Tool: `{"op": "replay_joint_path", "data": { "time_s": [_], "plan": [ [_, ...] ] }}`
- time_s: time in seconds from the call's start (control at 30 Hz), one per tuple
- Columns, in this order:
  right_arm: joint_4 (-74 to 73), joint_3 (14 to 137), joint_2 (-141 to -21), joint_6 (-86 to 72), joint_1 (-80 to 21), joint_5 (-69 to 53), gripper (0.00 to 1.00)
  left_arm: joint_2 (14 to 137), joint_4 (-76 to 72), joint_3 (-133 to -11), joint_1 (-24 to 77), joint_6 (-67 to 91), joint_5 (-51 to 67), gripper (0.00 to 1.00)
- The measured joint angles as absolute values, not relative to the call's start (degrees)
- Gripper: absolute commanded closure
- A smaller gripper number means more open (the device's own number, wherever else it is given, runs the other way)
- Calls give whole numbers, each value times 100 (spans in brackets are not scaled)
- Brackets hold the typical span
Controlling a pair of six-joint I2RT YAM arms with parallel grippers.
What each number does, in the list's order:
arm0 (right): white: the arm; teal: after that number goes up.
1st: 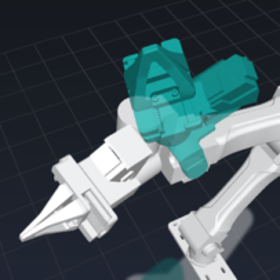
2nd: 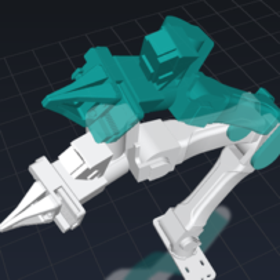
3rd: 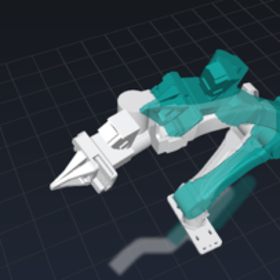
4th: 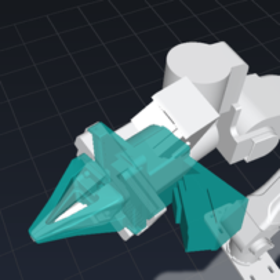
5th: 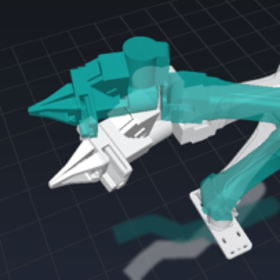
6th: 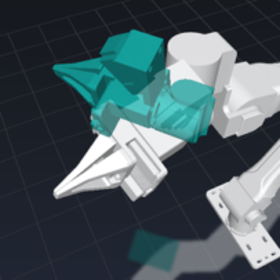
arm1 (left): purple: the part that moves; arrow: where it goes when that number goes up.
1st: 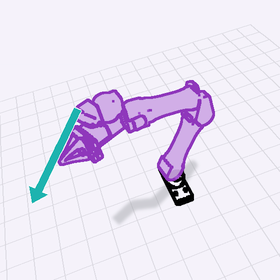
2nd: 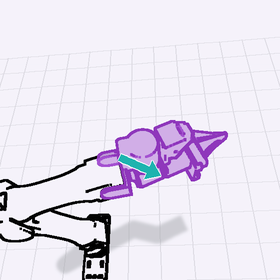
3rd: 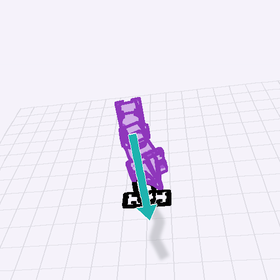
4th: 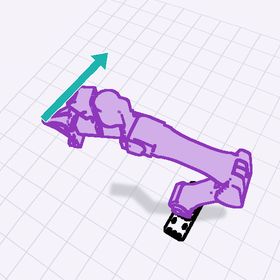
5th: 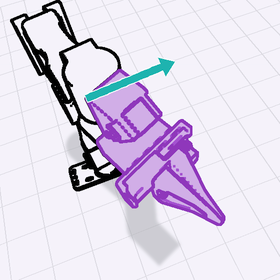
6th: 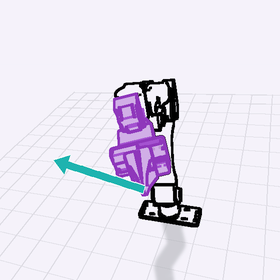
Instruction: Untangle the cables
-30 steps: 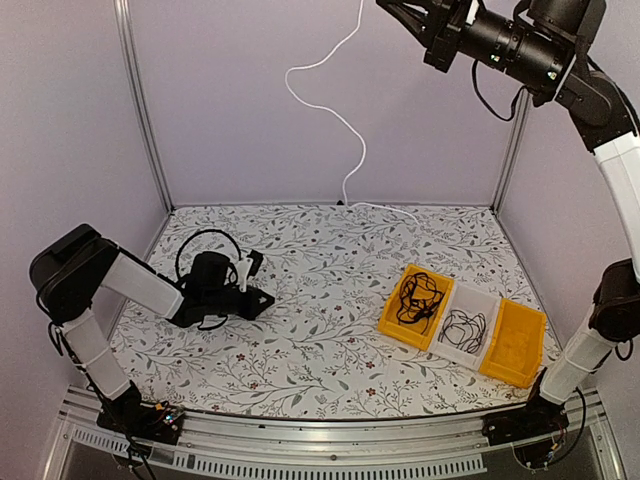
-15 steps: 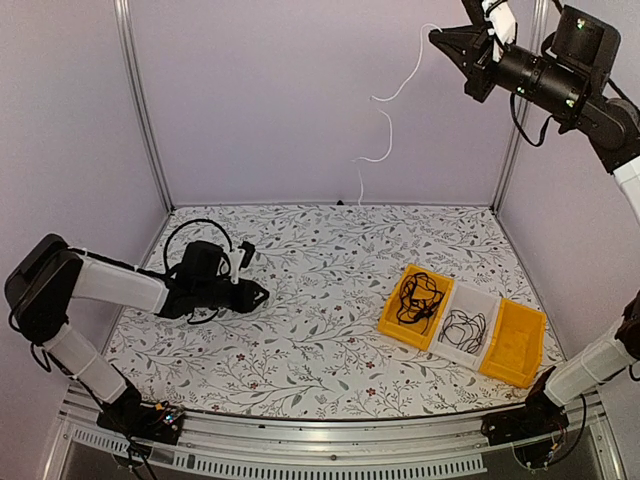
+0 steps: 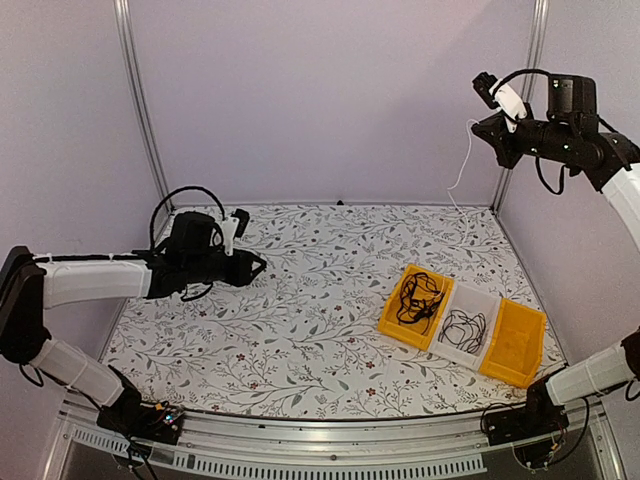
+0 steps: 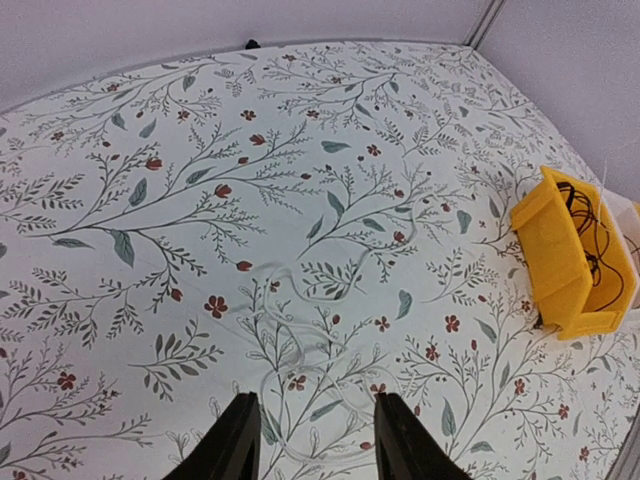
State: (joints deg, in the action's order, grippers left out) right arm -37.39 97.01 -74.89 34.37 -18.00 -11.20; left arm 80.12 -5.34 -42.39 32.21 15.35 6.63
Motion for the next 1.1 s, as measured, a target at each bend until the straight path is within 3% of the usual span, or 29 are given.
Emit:
{"op": "replay_joint_path", "data": {
  "time_s": [0.4,1.1],
  "plan": [
    [-4525,9636,-6755,3913,-1002,-1096,100,8788,-526,-4849,3223,1566,427,58],
    [-6532,9920,-5625,5290,-972,687,100,9450,-574,-5548,3223,1564,399,58]
  ]
}}
